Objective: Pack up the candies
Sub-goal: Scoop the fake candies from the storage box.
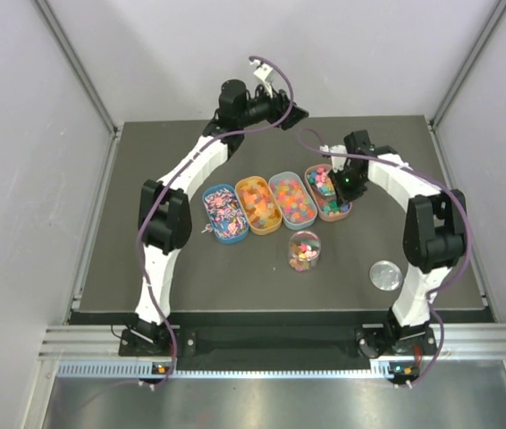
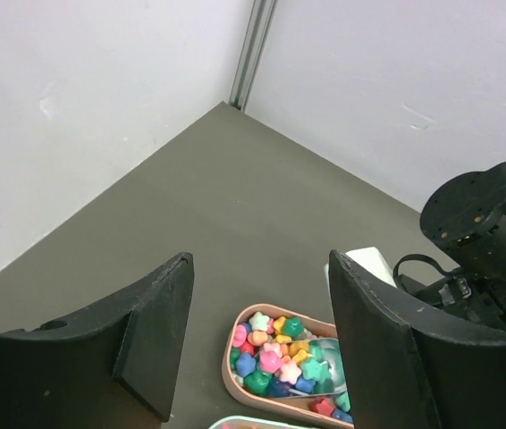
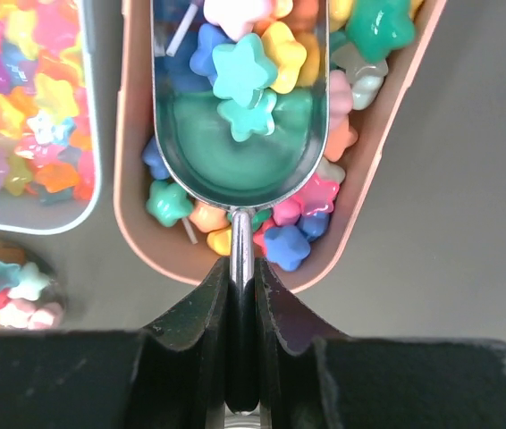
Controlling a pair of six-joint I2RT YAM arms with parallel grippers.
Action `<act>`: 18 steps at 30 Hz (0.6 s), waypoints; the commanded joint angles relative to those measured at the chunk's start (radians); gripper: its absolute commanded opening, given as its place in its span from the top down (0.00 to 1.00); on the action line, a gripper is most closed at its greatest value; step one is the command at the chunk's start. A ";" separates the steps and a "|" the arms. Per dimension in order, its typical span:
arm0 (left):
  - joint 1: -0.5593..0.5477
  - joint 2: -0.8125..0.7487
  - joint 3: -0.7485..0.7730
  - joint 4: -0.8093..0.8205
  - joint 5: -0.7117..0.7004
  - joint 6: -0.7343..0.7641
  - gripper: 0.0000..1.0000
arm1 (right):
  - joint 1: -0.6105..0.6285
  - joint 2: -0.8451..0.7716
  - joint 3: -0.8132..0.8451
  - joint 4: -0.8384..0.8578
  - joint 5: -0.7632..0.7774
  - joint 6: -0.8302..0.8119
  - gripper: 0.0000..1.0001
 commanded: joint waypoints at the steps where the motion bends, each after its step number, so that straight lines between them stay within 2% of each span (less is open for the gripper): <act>1: 0.001 -0.103 -0.002 -0.033 0.016 0.054 0.33 | 0.000 -0.118 -0.056 0.136 -0.028 0.041 1.00; 12: 0.001 -0.200 -0.087 -0.119 -0.003 0.137 0.33 | 0.012 -0.189 -0.230 0.377 -0.044 0.082 1.00; 18: -0.001 -0.229 -0.119 -0.149 -0.018 0.157 0.33 | 0.017 -0.305 -0.378 0.535 0.002 0.074 1.00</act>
